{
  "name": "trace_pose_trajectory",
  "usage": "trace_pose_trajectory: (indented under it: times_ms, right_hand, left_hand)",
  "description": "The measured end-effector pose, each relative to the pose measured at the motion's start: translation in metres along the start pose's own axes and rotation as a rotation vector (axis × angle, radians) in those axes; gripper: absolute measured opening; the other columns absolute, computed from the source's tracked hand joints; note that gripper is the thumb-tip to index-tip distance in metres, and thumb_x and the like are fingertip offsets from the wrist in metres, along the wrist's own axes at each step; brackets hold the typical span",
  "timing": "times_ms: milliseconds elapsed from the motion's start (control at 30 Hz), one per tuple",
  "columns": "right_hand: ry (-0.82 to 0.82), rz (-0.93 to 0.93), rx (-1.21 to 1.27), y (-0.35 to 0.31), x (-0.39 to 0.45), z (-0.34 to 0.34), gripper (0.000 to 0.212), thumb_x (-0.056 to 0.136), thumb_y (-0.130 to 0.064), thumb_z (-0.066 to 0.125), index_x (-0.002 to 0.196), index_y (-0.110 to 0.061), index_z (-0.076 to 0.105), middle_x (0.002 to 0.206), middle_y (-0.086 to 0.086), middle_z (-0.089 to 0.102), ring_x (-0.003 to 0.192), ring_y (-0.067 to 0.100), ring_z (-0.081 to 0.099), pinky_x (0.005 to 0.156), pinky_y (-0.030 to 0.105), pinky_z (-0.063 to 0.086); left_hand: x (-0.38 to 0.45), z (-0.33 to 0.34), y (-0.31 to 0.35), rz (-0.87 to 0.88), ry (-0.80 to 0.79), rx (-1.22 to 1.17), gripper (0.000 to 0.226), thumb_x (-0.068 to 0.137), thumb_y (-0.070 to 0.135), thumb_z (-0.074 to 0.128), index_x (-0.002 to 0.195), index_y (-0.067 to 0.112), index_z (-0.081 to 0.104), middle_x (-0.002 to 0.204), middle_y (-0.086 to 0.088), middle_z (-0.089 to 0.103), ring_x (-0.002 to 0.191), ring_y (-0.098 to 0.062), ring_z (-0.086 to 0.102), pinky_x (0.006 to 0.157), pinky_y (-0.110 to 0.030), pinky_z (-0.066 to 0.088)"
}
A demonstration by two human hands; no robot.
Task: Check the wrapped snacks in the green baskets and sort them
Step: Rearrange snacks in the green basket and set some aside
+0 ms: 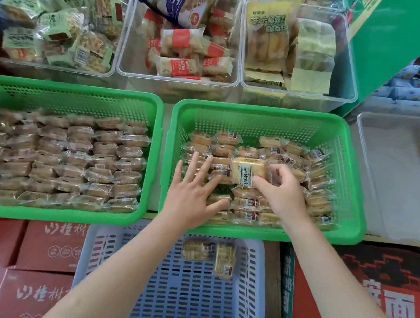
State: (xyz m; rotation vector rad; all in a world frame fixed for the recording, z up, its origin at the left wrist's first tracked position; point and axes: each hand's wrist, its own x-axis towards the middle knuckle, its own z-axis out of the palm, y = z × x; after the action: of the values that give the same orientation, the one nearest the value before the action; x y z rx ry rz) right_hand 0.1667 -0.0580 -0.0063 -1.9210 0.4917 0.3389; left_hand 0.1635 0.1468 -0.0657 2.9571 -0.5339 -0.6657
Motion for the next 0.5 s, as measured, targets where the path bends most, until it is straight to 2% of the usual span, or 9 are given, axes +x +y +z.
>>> trace_pose_trajectory:
  times_ms: [100, 167, 267, 367, 467, 500]
  right_hand:
    - [-0.032, -0.026, 0.027, 0.006, 0.002, 0.004, 0.021, 0.091, -0.023, 0.072, 0.107, -0.028, 0.059, 0.104, -0.014, 0.064, 0.094, -0.002, 0.059, 0.075, 0.019, 0.045]
    - [-0.080, -0.067, -0.005, 0.010, 0.005, 0.008, 0.026, 0.090, -0.021, 0.073, 0.107, -0.034, 0.058, 0.108, -0.018, 0.064, 0.100, -0.006, 0.058, 0.080, 0.018, 0.045]
    - [-0.140, -0.155, -0.148, 0.015, 0.010, 0.010, 0.032, 0.089, -0.013, 0.074, 0.102, -0.036, 0.054, 0.106, -0.018, 0.065, 0.096, -0.003, 0.060, 0.075, 0.015, 0.044]
    - [-0.211, -0.322, -0.450, 0.017, 0.015, 0.007, 0.032, 0.089, -0.010, 0.072, 0.111, -0.028, 0.057, 0.107, -0.012, 0.064, 0.089, 0.003, 0.057, 0.074, 0.015, 0.042]
    - [-0.246, -0.472, -0.622, 0.012, 0.016, 0.013, 0.034, 0.090, -0.004, 0.068, 0.121, -0.019, 0.064, 0.119, -0.003, 0.064, 0.101, 0.011, 0.058, 0.086, 0.021, 0.044]
    - [-0.232, -0.524, -0.650, 0.011, 0.018, 0.019, 0.034, 0.090, -0.003, 0.067, 0.122, -0.015, 0.065, 0.120, -0.001, 0.062, 0.099, 0.013, 0.058, 0.085, 0.021, 0.044]
  left_hand:
    - [0.010, 0.000, -0.004, -0.025, 0.003, 0.032, 0.090, 0.085, 0.089, 0.006, 0.161, 0.040, 0.008, 0.163, -0.002, -0.031, 0.147, -0.030, -0.036, 0.120, -0.059, -0.016]
    - [0.014, -0.004, -0.006, -0.033, -0.011, 0.034, 0.095, 0.082, 0.093, 0.010, 0.160, 0.039, 0.007, 0.163, -0.002, -0.034, 0.146, -0.031, -0.037, 0.121, -0.059, -0.013]
    - [0.019, -0.008, -0.007, -0.052, -0.027, -0.027, 0.098, 0.078, 0.096, 0.017, 0.160, 0.041, 0.010, 0.164, -0.003, -0.032, 0.147, -0.031, -0.036, 0.122, -0.058, -0.011]
    - [0.022, -0.010, -0.008, -0.062, -0.050, -0.078, 0.100, 0.075, 0.097, 0.024, 0.159, 0.045, 0.011, 0.164, -0.003, -0.030, 0.148, -0.031, -0.035, 0.123, -0.056, -0.011]
    - [0.023, -0.012, -0.009, -0.067, -0.062, -0.090, 0.101, 0.074, 0.096, 0.032, 0.159, 0.045, 0.011, 0.165, -0.004, -0.028, 0.149, -0.031, -0.032, 0.123, -0.055, -0.008]
    - [0.023, -0.011, -0.009, -0.065, -0.060, -0.091, 0.102, 0.074, 0.096, 0.034, 0.159, 0.045, 0.011, 0.165, -0.004, -0.028, 0.150, -0.031, -0.031, 0.123, -0.055, -0.007]
